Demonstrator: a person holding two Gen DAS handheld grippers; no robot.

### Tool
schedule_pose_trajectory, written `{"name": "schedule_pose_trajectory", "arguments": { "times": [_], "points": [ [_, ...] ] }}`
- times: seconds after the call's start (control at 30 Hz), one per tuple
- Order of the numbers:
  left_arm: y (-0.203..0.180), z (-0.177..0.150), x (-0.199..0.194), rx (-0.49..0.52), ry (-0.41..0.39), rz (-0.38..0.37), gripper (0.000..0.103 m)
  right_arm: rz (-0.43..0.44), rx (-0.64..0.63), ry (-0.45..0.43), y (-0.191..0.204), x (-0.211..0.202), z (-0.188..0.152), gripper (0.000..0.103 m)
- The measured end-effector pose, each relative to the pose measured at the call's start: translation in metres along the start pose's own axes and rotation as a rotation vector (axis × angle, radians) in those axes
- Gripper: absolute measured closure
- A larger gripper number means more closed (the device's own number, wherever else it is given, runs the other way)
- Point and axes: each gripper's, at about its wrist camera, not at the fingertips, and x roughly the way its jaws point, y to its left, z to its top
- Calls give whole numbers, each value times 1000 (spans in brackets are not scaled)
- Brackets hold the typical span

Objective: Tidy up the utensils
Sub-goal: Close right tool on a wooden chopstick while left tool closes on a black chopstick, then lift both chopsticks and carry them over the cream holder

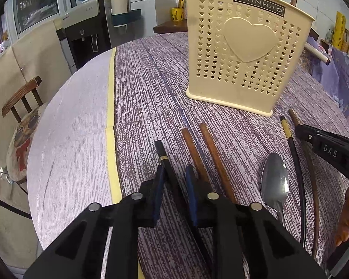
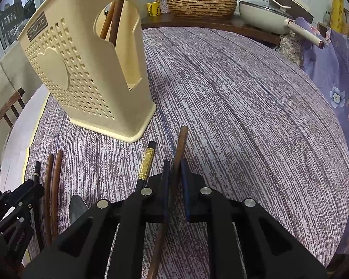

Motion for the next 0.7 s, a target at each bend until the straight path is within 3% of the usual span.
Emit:
{"name": "schedule_pose_trajectory", "arguments": {
  "times": [0.4, 0.7],
  "points": [
    [3, 12, 7, -21, 10, -35, 93, 35, 27, -1, -8, 3, 4, 94],
    [7, 19, 10, -44, 2, -58, 94, 116, 105, -13, -25, 3, 7, 94]
  ]
}}
